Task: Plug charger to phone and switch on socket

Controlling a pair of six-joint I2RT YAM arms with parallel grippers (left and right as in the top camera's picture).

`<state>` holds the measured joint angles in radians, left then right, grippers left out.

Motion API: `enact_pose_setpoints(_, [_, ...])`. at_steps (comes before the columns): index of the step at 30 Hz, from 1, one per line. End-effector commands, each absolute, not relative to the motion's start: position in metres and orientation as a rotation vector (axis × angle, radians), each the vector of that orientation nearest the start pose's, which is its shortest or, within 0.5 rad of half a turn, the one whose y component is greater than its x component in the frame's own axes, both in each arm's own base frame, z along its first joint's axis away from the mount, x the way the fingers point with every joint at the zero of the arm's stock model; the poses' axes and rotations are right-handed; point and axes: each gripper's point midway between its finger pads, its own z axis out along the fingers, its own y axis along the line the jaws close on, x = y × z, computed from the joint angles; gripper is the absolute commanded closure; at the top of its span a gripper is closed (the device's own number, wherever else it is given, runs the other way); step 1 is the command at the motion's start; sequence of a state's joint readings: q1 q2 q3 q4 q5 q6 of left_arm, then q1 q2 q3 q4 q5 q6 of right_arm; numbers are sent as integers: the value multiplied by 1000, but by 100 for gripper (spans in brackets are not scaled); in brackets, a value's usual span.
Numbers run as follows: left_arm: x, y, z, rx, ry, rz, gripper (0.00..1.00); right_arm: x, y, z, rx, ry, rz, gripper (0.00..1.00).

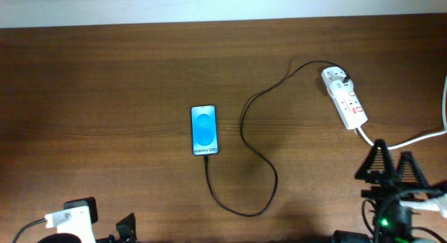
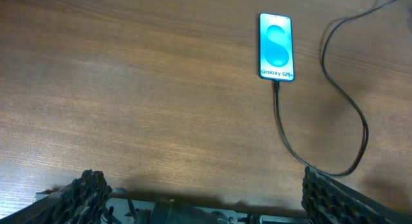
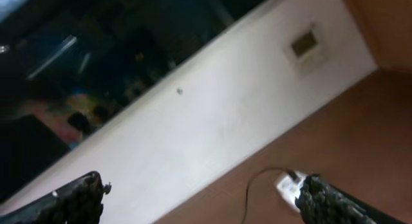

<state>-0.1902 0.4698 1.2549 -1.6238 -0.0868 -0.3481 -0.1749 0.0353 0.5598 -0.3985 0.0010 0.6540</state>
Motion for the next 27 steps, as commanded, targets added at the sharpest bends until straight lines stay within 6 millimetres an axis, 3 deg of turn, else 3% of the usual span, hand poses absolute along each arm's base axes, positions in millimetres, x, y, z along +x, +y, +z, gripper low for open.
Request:
enact_pose_setpoints(1, [81, 3, 268, -232, 2386, -126, 1, 197, -17, 321, 495, 1266, 510, 2])
enact_pose_setpoints(4, [81, 3, 268, -232, 2386, -126, 1, 208, -23, 306, 516, 1247, 494, 2])
enact_pose_setpoints(9, [81, 3, 268, -232, 2386, -126, 1, 226, -32, 263, 565, 1283, 466, 2])
enact_pose_setpoints(15, [81, 3, 268, -232, 2386, -126, 1, 233, -31, 252, 531, 1221, 475, 1])
enact_pose_setpoints(20, [81, 3, 268, -232, 2386, -126, 1, 244, -25, 204, 571, 1356, 471, 2])
enact_pose_setpoints(24, [81, 3, 268, -232, 2386, -126, 1, 245, -27, 157, 584, 1552, 364, 2])
enact_pose_setpoints(27, [81, 3, 268, -232, 2386, -126, 1, 245, -23, 155, 436, 1600, 256, 2])
